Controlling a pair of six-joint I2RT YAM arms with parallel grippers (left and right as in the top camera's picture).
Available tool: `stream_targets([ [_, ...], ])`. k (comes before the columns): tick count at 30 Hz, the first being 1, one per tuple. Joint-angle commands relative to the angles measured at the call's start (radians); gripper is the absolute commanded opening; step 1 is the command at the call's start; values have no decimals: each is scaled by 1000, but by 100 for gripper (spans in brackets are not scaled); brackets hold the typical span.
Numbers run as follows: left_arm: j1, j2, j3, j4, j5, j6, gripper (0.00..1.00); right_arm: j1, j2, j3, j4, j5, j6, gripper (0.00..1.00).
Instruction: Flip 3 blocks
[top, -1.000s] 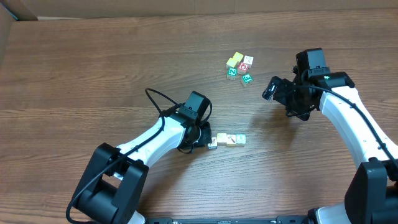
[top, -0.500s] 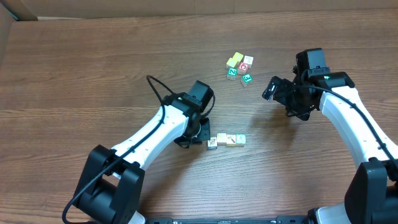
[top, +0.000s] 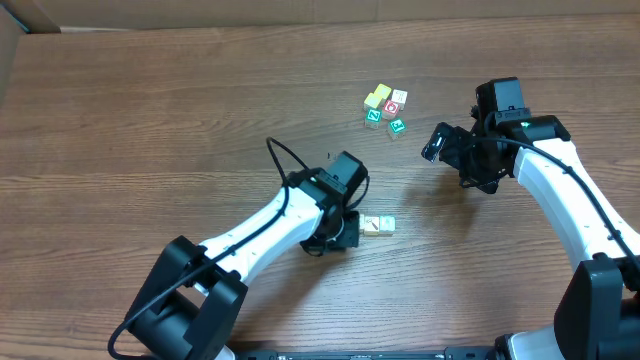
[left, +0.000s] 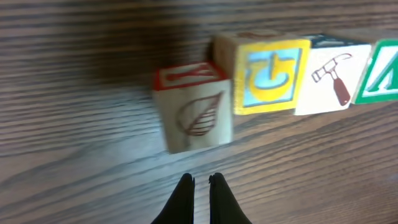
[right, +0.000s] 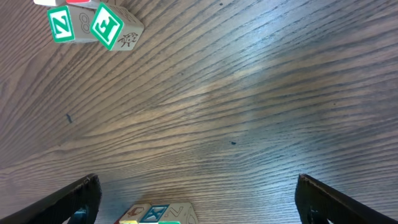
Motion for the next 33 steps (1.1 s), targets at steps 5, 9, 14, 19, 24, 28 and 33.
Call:
stream_targets([
  [5,-41,5,-24,9,-119,-97,4,2,-3,13,2,7,-7,100],
  [9,-45,5,-29,20,-120,-112,4,2,-3,13,2,7,-7,100],
  [14,-47,5,-56,74,-116,-135,4,2,-3,13,2,7,-7,100],
  [19,-49,5,-80,103,-121,-144,4,2,-3,13,2,7,-7,100],
  [24,-51,5,-80,122,-149,-144,4,2,-3,13,3,7,-7,100],
  [28,-51,5,-80,135,-182,-144,4,2,-3,13,2,7,-7,100],
  [33,-51,5,-80,147,-192,-144,4,2,-3,13,2,7,-7,100],
])
